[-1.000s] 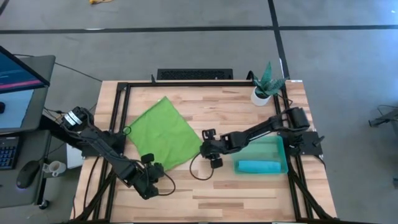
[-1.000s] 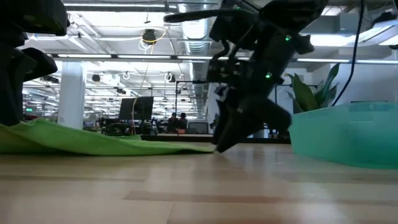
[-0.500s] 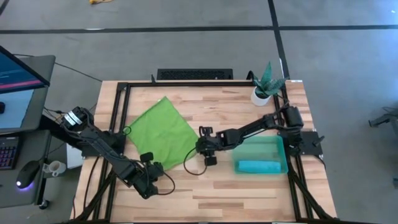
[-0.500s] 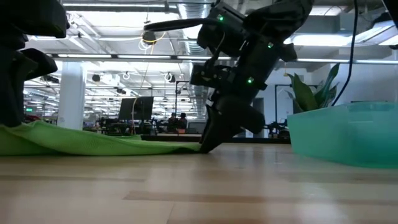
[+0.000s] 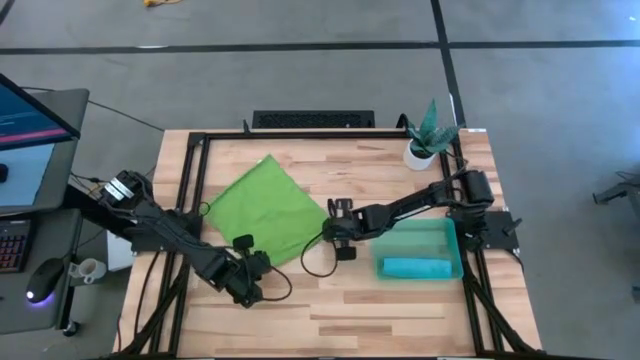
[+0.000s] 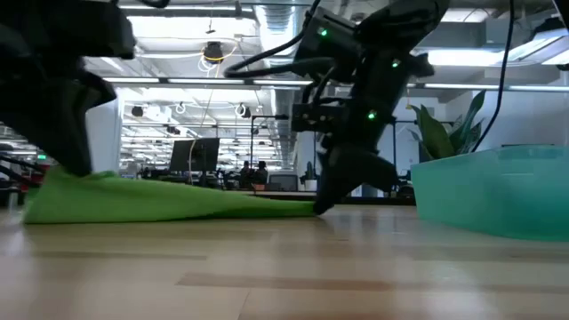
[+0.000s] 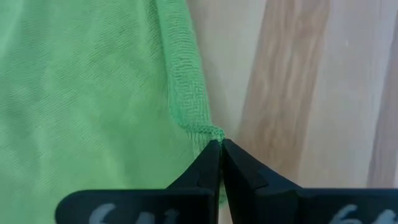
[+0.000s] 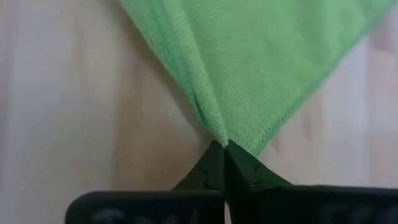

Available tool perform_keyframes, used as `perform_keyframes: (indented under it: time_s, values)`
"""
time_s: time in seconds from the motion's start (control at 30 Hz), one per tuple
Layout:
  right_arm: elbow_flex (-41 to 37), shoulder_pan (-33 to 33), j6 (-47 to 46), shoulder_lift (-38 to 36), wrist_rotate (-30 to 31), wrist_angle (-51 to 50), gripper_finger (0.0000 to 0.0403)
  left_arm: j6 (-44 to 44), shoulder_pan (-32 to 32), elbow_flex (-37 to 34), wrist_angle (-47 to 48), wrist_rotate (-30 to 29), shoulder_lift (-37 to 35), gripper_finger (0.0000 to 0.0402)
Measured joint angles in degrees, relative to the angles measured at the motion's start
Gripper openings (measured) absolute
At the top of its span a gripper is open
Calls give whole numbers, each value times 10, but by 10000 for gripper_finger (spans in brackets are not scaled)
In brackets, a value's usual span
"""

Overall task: Roll microfiber towels into tight, uniform cylinder then place into a basket
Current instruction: Fold the green microfiber towel

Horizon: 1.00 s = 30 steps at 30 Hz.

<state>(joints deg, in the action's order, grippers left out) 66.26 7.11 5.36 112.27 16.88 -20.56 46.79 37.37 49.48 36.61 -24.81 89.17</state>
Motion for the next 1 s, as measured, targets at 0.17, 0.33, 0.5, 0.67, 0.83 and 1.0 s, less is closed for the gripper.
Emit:
perform_keyframes:
  time_s: [0.17, 0.33, 0.5, 0.67, 0.83, 1.0]
  values:
    - [0, 19, -61, -39, 33, -91, 9, -43, -16, 35, -1, -1, 0, 0]
    - [0, 55, -101, -65, 33, -124, 4, -91, -15, 77, 0, -9, 0, 0]
    - [1, 100, -153, -85, 31, -126, 6, -126, -15, 105, -1, -16, 0, 0]
    - [2, 151, -212, -102, 28, -126, 3, -135, -11, 112, -1, -15, 0, 0]
    - [7, 187, -266, -104, 27, -125, 5, -132, 5, 112, -1, -16, 0, 0]
    - [11, 202, -294, -99, 27, -100, 5, -133, 15, 112, -1, -51, 0, 0]
